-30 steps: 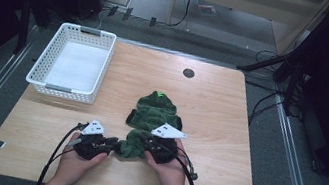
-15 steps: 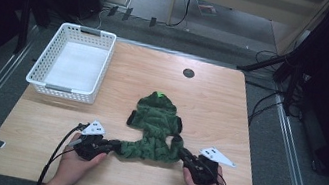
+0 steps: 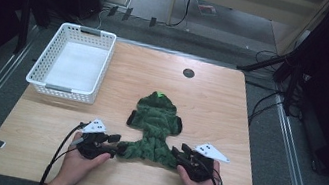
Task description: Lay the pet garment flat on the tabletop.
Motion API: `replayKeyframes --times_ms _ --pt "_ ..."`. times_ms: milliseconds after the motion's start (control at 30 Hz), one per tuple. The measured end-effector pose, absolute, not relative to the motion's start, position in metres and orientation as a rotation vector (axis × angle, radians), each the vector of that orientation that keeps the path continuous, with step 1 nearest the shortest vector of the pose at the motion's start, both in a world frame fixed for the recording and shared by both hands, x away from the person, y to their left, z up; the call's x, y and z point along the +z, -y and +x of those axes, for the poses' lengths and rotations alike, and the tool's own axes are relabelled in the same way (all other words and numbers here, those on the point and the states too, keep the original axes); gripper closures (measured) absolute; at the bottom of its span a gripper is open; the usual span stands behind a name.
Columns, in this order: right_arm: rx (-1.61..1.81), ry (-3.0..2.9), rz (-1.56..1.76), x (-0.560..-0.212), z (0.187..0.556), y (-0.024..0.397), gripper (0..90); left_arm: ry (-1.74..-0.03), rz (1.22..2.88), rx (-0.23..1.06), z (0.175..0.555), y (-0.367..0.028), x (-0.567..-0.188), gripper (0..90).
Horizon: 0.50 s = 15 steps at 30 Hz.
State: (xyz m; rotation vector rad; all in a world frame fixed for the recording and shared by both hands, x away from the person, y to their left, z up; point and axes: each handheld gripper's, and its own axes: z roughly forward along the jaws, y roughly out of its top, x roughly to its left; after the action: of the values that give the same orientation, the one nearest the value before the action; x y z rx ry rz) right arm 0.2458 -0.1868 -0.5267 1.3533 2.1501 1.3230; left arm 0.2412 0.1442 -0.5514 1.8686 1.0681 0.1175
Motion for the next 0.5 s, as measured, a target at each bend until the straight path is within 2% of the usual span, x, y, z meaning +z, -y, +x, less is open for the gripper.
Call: replayKeyframes --times_ms 133,233,500 --pt "1.295 -2.201 1.353 -0.534 0.247 0.179 65.0 -1.059 1.923 0.127 0.239 -0.141 -0.552 73.3" --pt "1.248 -2.228 1.373 -0.54 0.246 0.181 68.3 -1.062 1.951 0.153 0.238 -0.141 -0.553 84.2" --pt "1.189 -2.198 1.432 -0.544 0.241 0.196 69.8 -1.129 1.96 0.185 0.24 -0.152 -0.554 90.0"
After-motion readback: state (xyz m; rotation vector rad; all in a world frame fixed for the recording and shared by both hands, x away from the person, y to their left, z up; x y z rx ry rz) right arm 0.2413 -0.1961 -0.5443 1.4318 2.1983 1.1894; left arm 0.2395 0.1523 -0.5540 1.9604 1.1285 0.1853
